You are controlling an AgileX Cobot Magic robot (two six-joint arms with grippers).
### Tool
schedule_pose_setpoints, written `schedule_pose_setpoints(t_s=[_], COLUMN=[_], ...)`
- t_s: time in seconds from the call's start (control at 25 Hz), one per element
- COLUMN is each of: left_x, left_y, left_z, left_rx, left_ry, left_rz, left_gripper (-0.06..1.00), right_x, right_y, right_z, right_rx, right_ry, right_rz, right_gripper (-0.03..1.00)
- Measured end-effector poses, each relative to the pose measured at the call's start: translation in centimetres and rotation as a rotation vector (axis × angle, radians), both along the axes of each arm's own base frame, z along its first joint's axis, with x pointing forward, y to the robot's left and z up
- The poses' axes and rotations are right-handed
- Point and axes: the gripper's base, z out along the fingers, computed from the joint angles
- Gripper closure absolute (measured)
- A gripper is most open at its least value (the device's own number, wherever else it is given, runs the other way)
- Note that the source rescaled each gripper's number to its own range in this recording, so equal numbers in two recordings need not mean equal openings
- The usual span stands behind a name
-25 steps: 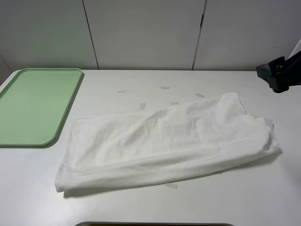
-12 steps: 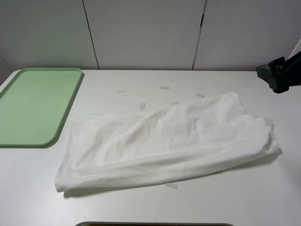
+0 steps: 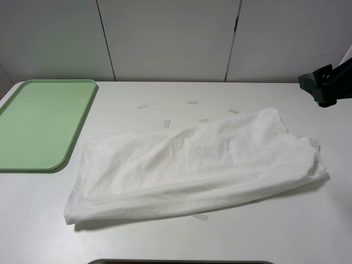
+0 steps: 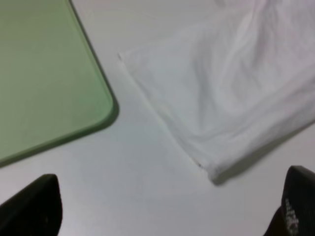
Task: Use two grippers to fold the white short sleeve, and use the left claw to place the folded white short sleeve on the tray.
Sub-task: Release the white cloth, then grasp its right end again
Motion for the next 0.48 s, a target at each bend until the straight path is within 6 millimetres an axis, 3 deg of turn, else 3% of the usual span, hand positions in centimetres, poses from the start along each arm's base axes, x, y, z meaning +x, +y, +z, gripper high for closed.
schedule_pose_setpoints(t_s=[0.08, 0.48], left_x=[0.46, 0.51], left_y=[-0.21, -0.20], left_z=[-1.14, -1.14], left_rx=[0.016, 0.016], left_ry=[0.037, 0.032], left_rz=[0.000, 0.005], left_gripper=[0.06, 0.06], right_x=[0.00, -0.04], right_y=[0.01, 0.09], right_z=[-0.01, -0.05], right_rx=[0.005, 0.046], right_ry=[0.001, 0.011], right_rz=[-0.002, -0.014], right_gripper=[-0.03, -0.03])
